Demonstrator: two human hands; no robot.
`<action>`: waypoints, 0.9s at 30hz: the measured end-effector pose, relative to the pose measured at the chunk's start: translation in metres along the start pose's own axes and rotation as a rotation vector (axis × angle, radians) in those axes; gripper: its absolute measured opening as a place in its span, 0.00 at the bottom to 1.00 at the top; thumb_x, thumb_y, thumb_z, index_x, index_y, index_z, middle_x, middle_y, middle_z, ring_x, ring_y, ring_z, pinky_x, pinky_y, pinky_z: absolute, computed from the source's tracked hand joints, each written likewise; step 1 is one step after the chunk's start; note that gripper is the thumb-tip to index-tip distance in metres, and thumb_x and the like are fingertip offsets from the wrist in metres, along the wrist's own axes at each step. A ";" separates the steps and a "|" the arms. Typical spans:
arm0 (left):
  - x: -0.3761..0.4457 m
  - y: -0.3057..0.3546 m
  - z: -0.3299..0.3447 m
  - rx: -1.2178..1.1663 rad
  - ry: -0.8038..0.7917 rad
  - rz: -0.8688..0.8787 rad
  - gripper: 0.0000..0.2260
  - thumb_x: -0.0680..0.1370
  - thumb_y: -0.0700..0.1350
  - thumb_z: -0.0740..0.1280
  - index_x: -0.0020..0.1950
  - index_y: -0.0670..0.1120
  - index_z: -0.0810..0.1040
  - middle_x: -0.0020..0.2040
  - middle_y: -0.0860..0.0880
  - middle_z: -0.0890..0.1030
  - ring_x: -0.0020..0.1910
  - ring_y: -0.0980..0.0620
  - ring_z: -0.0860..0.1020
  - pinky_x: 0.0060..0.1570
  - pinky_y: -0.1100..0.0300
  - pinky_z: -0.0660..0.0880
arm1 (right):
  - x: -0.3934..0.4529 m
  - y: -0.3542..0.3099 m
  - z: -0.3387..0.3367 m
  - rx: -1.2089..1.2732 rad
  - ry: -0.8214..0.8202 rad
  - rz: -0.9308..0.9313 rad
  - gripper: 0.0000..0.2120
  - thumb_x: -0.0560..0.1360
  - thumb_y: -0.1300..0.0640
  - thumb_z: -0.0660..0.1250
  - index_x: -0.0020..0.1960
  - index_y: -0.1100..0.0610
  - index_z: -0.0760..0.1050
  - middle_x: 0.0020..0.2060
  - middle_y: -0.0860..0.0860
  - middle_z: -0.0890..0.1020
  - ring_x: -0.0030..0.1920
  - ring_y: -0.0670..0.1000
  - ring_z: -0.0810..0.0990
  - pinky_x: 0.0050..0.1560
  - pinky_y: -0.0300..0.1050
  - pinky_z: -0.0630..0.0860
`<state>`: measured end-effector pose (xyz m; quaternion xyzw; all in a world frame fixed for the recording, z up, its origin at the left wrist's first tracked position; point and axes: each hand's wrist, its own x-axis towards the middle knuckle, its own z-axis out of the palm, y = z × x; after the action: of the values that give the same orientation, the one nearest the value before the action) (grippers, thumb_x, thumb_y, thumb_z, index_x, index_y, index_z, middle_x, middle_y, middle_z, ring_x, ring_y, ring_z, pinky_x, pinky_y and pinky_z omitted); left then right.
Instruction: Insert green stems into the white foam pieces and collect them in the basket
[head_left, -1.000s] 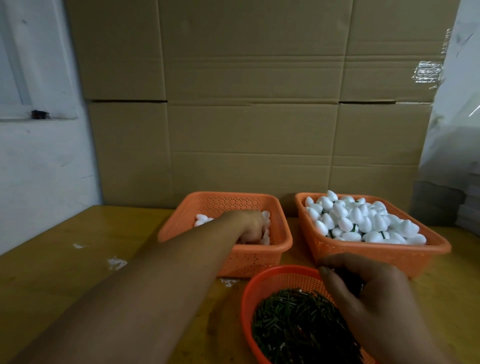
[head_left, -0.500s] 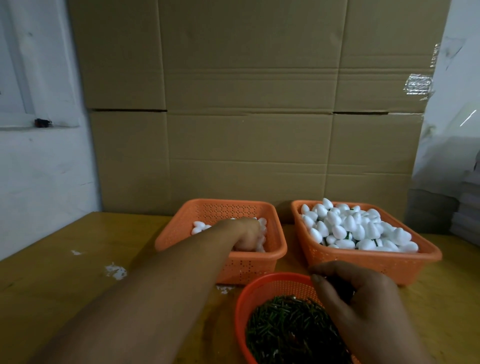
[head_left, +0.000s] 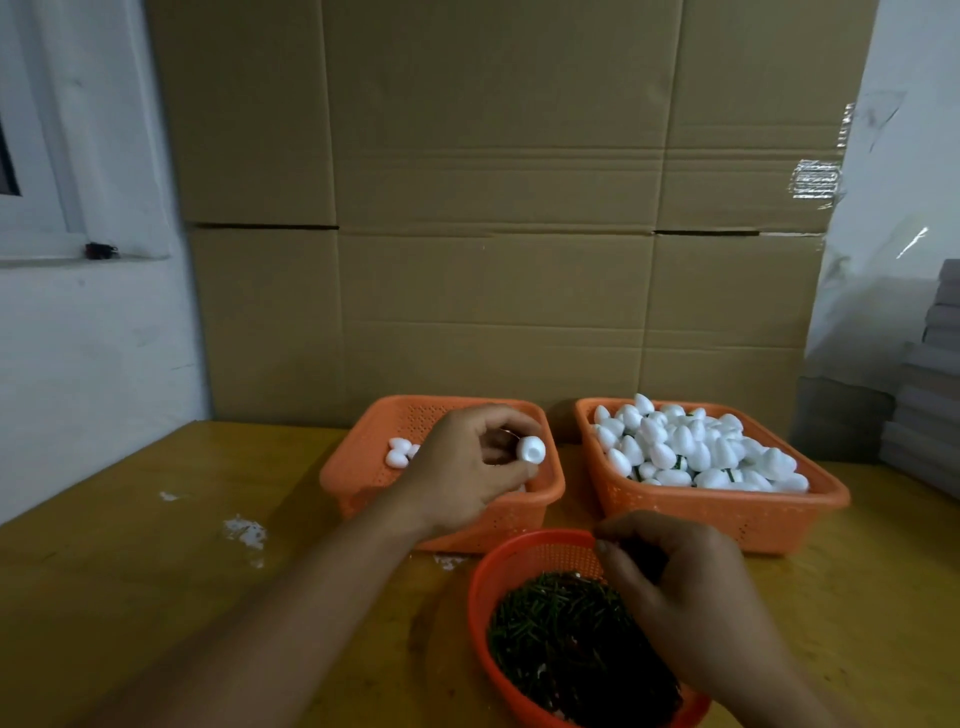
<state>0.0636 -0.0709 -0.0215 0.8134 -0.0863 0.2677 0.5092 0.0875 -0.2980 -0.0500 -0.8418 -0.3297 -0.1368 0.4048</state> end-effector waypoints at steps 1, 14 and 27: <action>-0.010 0.003 0.001 -0.032 0.021 0.016 0.15 0.73 0.34 0.75 0.51 0.54 0.84 0.49 0.51 0.86 0.51 0.52 0.85 0.52 0.60 0.81 | 0.000 -0.001 -0.001 -0.009 -0.011 -0.008 0.06 0.74 0.56 0.74 0.48 0.46 0.85 0.33 0.38 0.83 0.33 0.39 0.81 0.32 0.36 0.75; -0.077 0.016 0.019 -0.152 -0.006 0.043 0.12 0.79 0.42 0.68 0.62 0.50 0.77 0.53 0.49 0.85 0.56 0.51 0.83 0.56 0.57 0.79 | -0.002 -0.014 0.000 -0.407 -0.471 -0.110 0.10 0.77 0.42 0.66 0.54 0.42 0.81 0.45 0.41 0.84 0.45 0.44 0.81 0.47 0.47 0.80; -0.084 0.016 0.027 -0.179 -0.121 -0.013 0.12 0.77 0.48 0.71 0.59 0.58 0.77 0.46 0.53 0.81 0.47 0.57 0.80 0.49 0.60 0.77 | 0.001 -0.023 0.025 -0.540 -0.635 -0.106 0.14 0.73 0.40 0.68 0.52 0.48 0.80 0.43 0.44 0.81 0.45 0.49 0.80 0.44 0.48 0.80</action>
<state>-0.0044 -0.1130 -0.0618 0.7798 -0.1352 0.2057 0.5756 0.0716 -0.2674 -0.0520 -0.8998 -0.4335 0.0275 0.0403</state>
